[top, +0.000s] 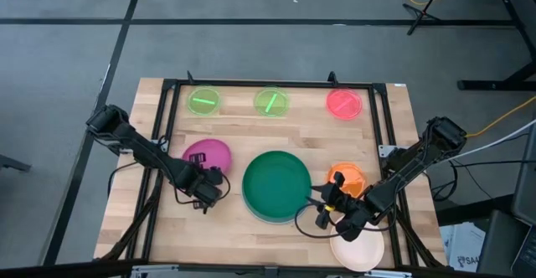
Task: Stack plastic plates
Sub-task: Stack the pink plate on top of the green plate
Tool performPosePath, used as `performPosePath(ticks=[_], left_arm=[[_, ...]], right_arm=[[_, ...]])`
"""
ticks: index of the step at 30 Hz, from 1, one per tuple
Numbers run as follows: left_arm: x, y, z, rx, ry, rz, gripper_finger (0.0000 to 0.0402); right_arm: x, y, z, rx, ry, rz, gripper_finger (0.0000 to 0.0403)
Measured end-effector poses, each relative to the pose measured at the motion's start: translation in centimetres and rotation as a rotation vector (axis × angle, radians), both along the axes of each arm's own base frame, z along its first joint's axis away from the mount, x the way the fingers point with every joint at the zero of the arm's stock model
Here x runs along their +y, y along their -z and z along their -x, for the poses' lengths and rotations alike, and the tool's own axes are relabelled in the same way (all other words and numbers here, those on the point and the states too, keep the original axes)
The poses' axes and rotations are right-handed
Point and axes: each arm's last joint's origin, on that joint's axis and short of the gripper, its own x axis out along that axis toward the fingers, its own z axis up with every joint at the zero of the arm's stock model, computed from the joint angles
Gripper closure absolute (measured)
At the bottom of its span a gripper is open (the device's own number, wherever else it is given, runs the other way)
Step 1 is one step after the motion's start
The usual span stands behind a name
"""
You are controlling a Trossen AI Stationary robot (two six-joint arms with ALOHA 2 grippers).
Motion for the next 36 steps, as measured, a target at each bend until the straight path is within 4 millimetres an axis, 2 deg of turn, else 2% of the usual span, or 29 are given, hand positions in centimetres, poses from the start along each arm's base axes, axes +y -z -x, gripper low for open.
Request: performPosePath(ticks=[14,28,31,36], left_arm=[[-0.7,-3.7,-2.1,-0.166,0.112,-0.098,0.0385],[-2.6,-5.4,-5.4,-0.484,0.433,-0.086,0.0384],[-2.9,-5.4,-6.2,-0.534,0.485,-0.090,0.0384],[-3.6,-3.9,-8.0,-0.550,0.578,-0.110,0.0384]], right_arm=[[0.0,0.0,0.0,0.000,0.000,0.016,0.0238],[0.0,0.0,0.0,0.000,0.000,0.017,0.0238],[0.0,0.0,0.0,0.000,0.000,0.018,0.0238],[0.0,0.0,0.0,0.001,-0.001,0.019,0.0238]])
